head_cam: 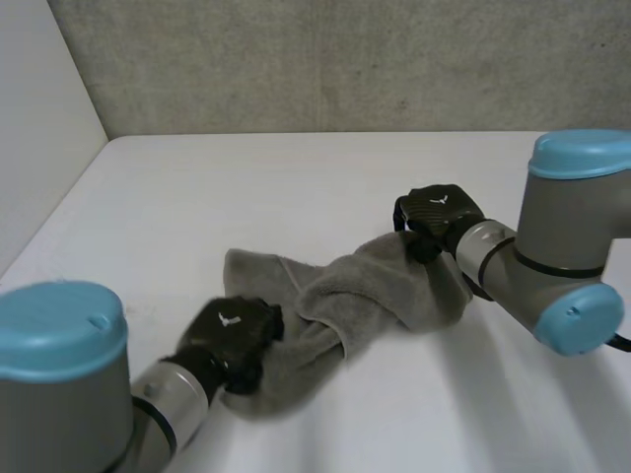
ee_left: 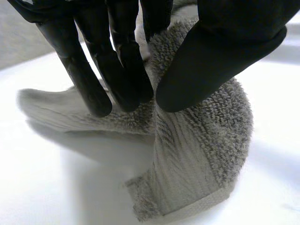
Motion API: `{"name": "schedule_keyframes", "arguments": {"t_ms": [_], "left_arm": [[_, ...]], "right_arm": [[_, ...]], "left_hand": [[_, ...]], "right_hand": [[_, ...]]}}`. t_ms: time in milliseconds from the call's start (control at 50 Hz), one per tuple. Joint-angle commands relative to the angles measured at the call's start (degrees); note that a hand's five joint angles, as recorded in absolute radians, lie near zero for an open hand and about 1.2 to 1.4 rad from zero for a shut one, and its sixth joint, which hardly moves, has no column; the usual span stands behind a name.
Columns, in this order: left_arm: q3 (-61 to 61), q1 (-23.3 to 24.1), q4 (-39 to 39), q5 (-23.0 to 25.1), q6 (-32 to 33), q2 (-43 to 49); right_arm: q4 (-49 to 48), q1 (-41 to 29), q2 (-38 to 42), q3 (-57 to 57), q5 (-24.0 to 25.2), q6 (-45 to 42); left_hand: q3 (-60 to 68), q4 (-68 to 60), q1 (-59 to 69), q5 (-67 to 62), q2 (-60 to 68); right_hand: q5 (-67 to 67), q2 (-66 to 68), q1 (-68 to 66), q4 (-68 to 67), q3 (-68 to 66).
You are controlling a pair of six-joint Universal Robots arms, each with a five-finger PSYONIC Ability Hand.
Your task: Fold the towel.
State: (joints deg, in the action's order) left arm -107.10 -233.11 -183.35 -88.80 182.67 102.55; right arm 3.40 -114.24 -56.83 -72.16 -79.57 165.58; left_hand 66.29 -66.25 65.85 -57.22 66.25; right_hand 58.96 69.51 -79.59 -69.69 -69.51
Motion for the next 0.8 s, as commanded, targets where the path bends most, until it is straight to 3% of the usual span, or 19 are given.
{"name": "schedule_keyframes", "arguments": {"t_ms": [20,40,60,140,240,300,340,400,560,660,800], "left_arm": [[1.1,5.38,0.01,0.03,-5.39,3.8],[1.54,5.65,0.1,-0.05,-5.74,3.89],[2.15,5.47,0.1,-0.14,-5.92,3.8],[3.47,5.03,0.01,0.03,-6.1,3.27],[5.85,0.64,-0.17,0.12,-5.57,0.46],[7.52,-3.58,-0.6,0.21,-5.13,-0.24],[10.05,-6.82,-0.61,0.47,-4.95,0.19],[11.38,-7.62,-0.52,0.91,-4.87,0.63],[18.5,-10.96,0.01,7.77,-1.7,9.77],[22.54,-12.1,0.01,13.38,7.33,17.58],[25.52,-12.81,-0.52,15.24,13.85,23.3]], "right_arm": [[-3.93,-0.02,6.29,4.66,-3.56,-0.52],[-3.93,-0.02,6.29,4.66,-3.57,-0.52],[-3.84,-0.02,5.77,4.32,-5.05,-0.7],[-3.49,0.07,2.25,2.73,-7.18,-0.88],[-2.7,0.16,-10.2,-6.82,-7.27,-0.7],[-2.7,0.16,-13.4,-9.31,-7.18,-0.52],[-2.7,0.16,-18.12,-14.64,-6.48,-0.35],[-2.7,-0.02,-21.64,-19.31,-5.51,-0.35],[2.38,-0.81,-25.97,-27.23,-1.91,0.7],[5.64,-2.21,-25.97,-29.17,-0.41,6.48],[4.95,-2.74,-24.82,-31.81,2.14,13.54]], "left_hand": [[-39.93,39.88,-39.48,40.85,-39.89],[-53.75,53.71,-53.31,54.68,-53.71],[-55.39,55.35,-54.94,56.31,-55.35],[-55.4,55.36,-54.96,56.33,-55.37],[-55.07,55.03,-54.62,55.99,-55.03],[-54.9,54.86,-54.45,55.83,-54.86],[-54.73,54.69,-54.29,55.66,-54.69],[-54.56,54.52,-54.12,55.49,-54.53],[-51.03,50.99,-50.59,51.96,-50.99],[-44.65,44.61,-44.21,45.58,-44.62],[-43.8,43.76,-43.35,44.73,-43.76]], "right_hand": [[-56.81,-57.36,67.45,57.54,57.36],[-57.02,-57.57,67.65,57.75,57.57],[-58.96,-59.51,69.59,59.69,59.51],[-58.96,-59.51,69.59,59.69,59.51],[-58.96,-59.51,69.59,59.69,59.51],[-57.86,-58.42,68.5,58.6,58.42],[-47.82,-48.37,58.45,48.55,48.37],[-44.24,-44.8,54.88,44.97,44.8],[-35.68,-36.23,46.31,36.41,36.23],[-33.81,-34.36,44.44,34.54,34.36],[-35.32,-35.88,45.96,36.05,35.88]]}}
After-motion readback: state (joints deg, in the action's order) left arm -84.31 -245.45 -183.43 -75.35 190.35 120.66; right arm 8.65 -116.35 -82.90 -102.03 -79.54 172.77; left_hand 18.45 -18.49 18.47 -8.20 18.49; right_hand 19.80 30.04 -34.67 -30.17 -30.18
